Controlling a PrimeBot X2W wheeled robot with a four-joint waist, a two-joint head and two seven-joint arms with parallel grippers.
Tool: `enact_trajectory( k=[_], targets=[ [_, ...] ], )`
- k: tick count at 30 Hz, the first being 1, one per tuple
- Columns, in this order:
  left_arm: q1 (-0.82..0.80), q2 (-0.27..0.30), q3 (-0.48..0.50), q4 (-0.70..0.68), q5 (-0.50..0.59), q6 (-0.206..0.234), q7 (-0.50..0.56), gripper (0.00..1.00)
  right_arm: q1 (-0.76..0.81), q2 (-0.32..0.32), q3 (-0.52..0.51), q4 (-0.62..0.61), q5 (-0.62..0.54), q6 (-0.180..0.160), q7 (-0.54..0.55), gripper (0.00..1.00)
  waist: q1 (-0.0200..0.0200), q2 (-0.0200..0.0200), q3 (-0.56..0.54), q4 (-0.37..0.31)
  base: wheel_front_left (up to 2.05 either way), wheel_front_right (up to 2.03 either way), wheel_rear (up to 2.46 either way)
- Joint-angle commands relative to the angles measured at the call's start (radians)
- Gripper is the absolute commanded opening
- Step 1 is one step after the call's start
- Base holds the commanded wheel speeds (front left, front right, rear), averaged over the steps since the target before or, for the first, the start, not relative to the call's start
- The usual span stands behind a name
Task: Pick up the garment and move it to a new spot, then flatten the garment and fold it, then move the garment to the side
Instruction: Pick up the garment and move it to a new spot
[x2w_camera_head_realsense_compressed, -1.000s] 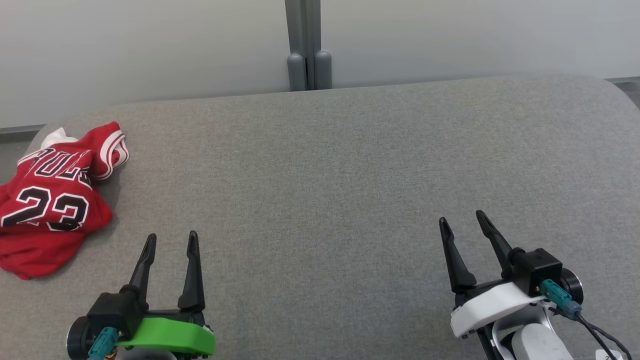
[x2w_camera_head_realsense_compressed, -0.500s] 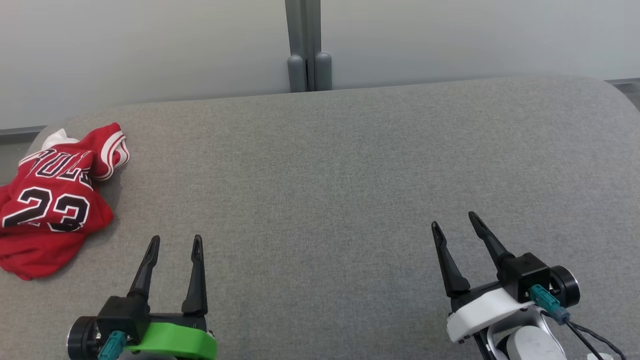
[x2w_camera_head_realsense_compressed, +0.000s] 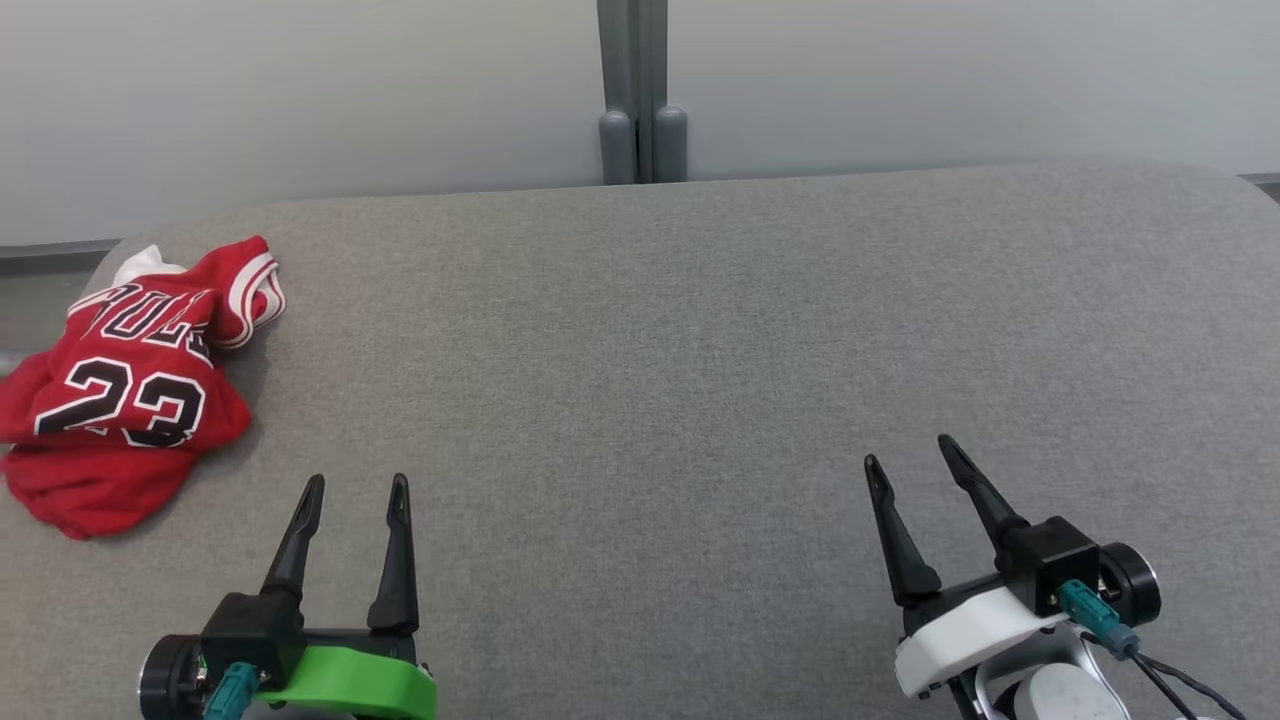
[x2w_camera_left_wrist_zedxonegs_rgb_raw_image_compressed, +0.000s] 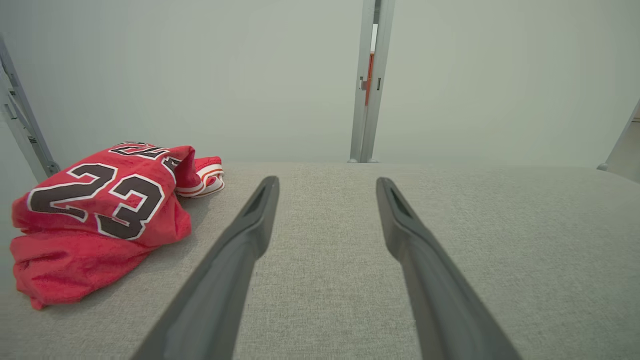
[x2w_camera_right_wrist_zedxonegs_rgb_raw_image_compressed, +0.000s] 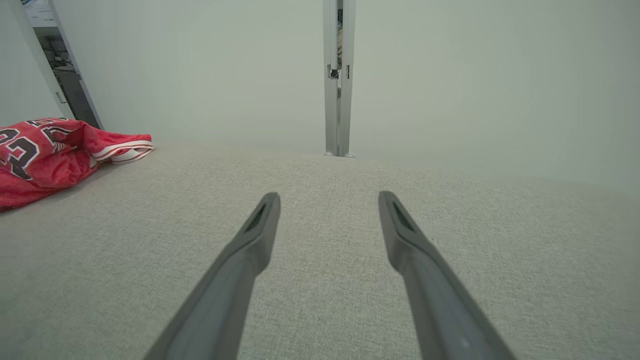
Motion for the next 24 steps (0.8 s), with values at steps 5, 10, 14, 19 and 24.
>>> enact_trajectory(
  k=[5,10,14,19,24],
  targets=[
    [0.009,0.006,0.005,-0.007,0.011,0.013,-0.001,1.0,0.023,-0.002,0.004,-0.007,-0.009,0.0,-0.003,1.0,0.0,0.0,-0.004,0.093,0.0,0.0,0.0],
    [0.02,0.007,0.006,-0.005,0.0,0.021,-0.001,1.0,0.036,-0.002,0.006,-0.01,-0.014,0.0,-0.003,1.0,0.0,0.0,-0.01,0.185,0.0,0.0,0.0],
    [0.033,0.006,0.015,-0.021,-0.006,0.03,-0.001,1.0,0.041,-0.003,0.012,-0.012,-0.012,0.0,-0.003,1.0,0.0,0.0,-0.012,0.255,0.0,0.0,0.0],
    [0.054,0.006,0.034,-0.035,-0.015,0.032,-0.001,1.0,0.047,-0.003,0.02,-0.013,-0.004,0.0,-0.003,1.0,0.0,0.0,-0.021,0.322,0.0,0.0,0.0],
    [0.075,0.006,0.054,-0.032,0.005,0.053,-0.001,1.0,0.06,-0.003,0.029,-0.011,0.004,0.0,-0.003,1.0,0.0,0.0,-0.038,0.373,0.0,0.0,0.0]
  ],
)
